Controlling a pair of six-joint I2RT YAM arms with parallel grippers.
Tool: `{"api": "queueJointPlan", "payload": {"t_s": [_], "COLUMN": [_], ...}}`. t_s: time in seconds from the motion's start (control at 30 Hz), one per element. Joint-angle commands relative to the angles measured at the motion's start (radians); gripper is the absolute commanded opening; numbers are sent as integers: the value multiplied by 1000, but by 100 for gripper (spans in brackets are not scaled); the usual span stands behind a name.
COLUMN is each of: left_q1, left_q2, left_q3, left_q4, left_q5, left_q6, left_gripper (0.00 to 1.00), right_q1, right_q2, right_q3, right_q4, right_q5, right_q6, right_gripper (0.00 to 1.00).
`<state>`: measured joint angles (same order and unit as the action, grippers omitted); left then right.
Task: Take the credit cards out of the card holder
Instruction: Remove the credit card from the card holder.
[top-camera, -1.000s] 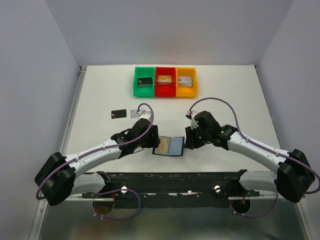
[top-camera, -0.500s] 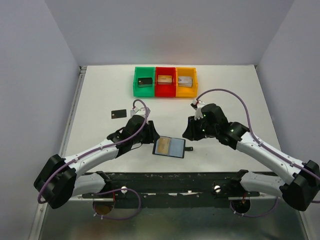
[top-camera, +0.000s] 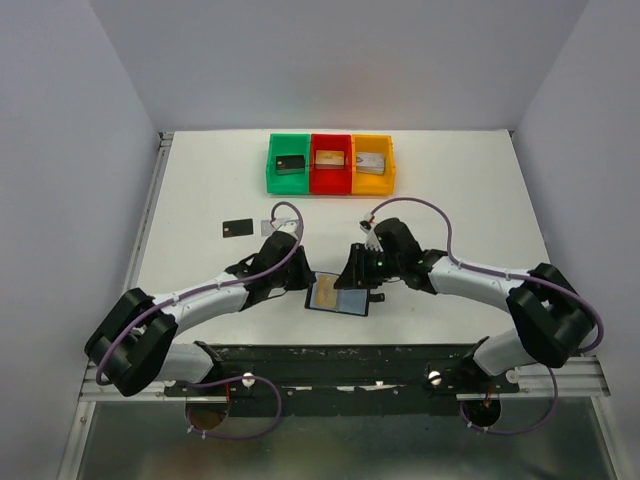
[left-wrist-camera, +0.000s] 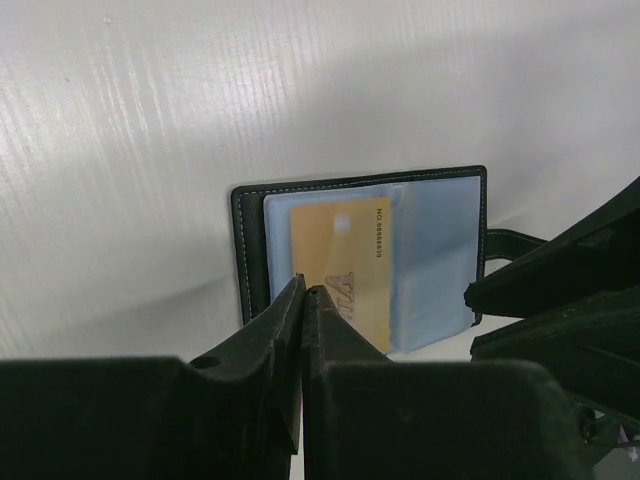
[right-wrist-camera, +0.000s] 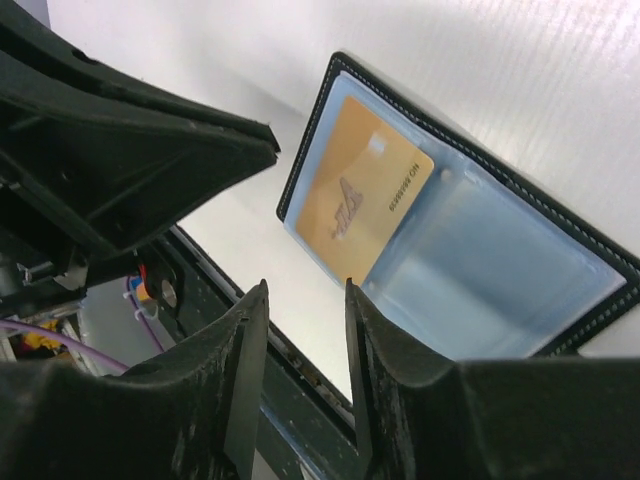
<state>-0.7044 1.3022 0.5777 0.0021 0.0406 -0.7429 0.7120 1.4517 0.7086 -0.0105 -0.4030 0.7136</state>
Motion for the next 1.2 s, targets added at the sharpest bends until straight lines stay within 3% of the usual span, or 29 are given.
{"api": "queueJointPlan", "payload": {"t_s": [0.0, 0.57, 1.17], "left_q1": [3, -20, -49], "left_q2": [23, 39, -26], "left_q3": [-44, -107, -142], "left_q4": [45, 72, 30], "left_q5": [-10, -13, -31], "left_q6": [-33, -62, -73], "left_gripper": [15, 10, 6], "right_q1": [-3, -2, -3], "right_q2": [73, 211, 227], "right_q3": [11, 43, 74], "right_q4": [102, 113, -29], "right_q5": [-43, -60, 27], "right_q6": [50, 67, -2], "right_gripper": [45, 45, 46]}}
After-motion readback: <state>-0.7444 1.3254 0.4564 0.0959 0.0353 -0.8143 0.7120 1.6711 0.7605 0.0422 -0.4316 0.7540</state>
